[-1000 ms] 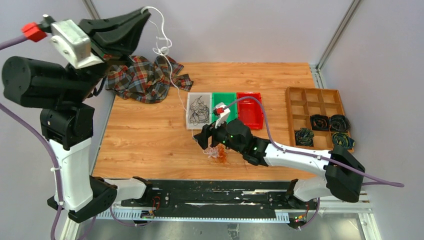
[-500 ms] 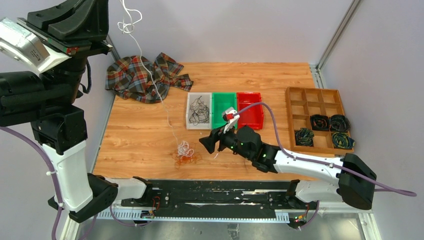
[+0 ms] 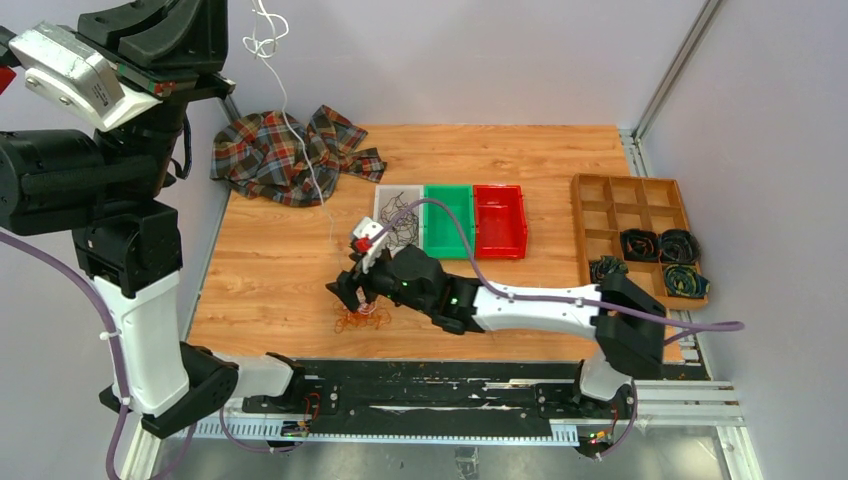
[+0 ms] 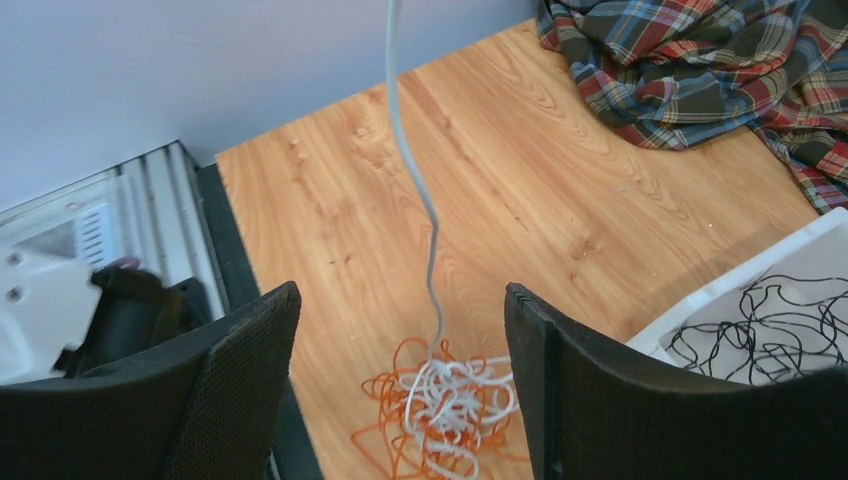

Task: Untangle the cables

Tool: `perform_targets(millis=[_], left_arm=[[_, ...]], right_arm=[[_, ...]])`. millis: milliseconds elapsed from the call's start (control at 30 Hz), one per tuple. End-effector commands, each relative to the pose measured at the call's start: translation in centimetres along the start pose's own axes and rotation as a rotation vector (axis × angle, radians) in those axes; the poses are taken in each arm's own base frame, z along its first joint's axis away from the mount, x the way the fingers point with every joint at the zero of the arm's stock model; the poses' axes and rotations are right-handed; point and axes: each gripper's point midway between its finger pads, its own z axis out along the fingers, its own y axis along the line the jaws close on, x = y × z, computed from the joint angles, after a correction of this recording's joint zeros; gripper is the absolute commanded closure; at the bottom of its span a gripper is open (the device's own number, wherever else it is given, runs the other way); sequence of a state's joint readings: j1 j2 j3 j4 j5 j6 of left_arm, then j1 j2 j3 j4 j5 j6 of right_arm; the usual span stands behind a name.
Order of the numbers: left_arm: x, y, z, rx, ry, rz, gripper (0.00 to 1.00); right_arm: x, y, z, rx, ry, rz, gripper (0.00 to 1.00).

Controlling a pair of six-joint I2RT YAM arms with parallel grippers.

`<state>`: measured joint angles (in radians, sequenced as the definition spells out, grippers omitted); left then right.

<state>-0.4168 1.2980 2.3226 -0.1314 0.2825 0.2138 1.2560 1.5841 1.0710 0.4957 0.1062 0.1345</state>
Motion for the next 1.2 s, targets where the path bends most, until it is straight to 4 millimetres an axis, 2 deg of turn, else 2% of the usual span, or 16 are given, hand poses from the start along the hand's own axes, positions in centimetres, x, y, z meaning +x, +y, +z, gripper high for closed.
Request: perform_targets(millis=[0, 67, 133, 200, 267, 333, 367, 400, 433, 500, 633, 767, 900, 967, 1100, 1167], left_arm=[[-2.8, 1.0, -0.3, -0.035, -0.067, 0.039, 0.99], [-3.2, 1.0, -0.5, -0.036, -0.069, 0.051, 0.99], [-3.4, 1.0, -1.0, -0.037, -0.06, 0.055, 1.0], [-2.3, 0.4, -1.8, -0.018, -0.012, 0.045, 0.99], [0.3, -0.6, -3.3, 0.002, 0.072, 0.029, 0.99], [4.2, -2.0, -5.6, 0.026, 0.191, 0.02, 0.99], [6.2, -2.5, -7.1, 0.029, 0.258, 0.016, 0.99], [8.4, -3.2, -8.9, 0.03, 0.33, 0.009, 0.99], [12.0, -4.2, -11.1, 0.042, 0.435, 0.003, 0.99], [16.5, -5.7, -15.6, 0.057, 0.583, 0.02, 0.99], [23.8, -9.4, -24.3, 0.145, 0.833, 0.023, 0.99], [27.7, -13.7, -30.9, 0.261, 0.964, -0.056, 0.99], [29.9, -16.7, -34.5, 0.341, 1.037, -0.144, 0.99], [30.3, -18.2, -35.6, 0.405, 1.054, -0.188, 0.88], [30.3, -21.6, -38.6, 0.638, 1.082, -0.239, 0.44], [30.3, -22.4, -39.6, 0.709, 1.088, -0.245, 0.35]], right_arm=[[1.2, -3.2, 3.0, 0.106, 0.067, -0.023, 0.29], [2.9, -4.2, 3.6, 0.109, 0.098, 0.013, 0.39], [4.3, -4.6, 3.5, 0.111, 0.113, 0.045, 0.53], [4.6, -4.9, 2.9, 0.121, 0.095, 0.062, 0.66], [3.9, -5.2, 1.9, 0.135, 0.064, 0.068, 0.79], [2.1, -5.4, 0.7, 0.151, 0.022, 0.072, 0.96], [1.3, -5.5, 0.0, 0.157, 0.001, 0.072, 0.99], [0.6, -5.6, -0.7, 0.16, -0.018, 0.072, 0.99], [-0.3, -5.6, -1.3, 0.16, -0.039, 0.073, 0.99], [-1.6, -5.5, -2.6, 0.153, -0.069, 0.071, 0.99], [-3.0, -5.4, -4.9, 0.144, -0.088, 0.068, 0.99], [-2.7, -5.8, -7.1, 0.156, -0.078, 0.058, 0.99], [-2.1, -6.4, -8.6, 0.181, -0.059, 0.036, 0.99], [-2.0, -6.4, -8.9, 0.18, -0.05, 0.027, 0.99], [-1.4, -6.6, -9.0, 0.184, -0.011, 0.009, 0.99], [-0.9, -6.7, -8.8, 0.192, 0.03, -0.004, 0.99]])
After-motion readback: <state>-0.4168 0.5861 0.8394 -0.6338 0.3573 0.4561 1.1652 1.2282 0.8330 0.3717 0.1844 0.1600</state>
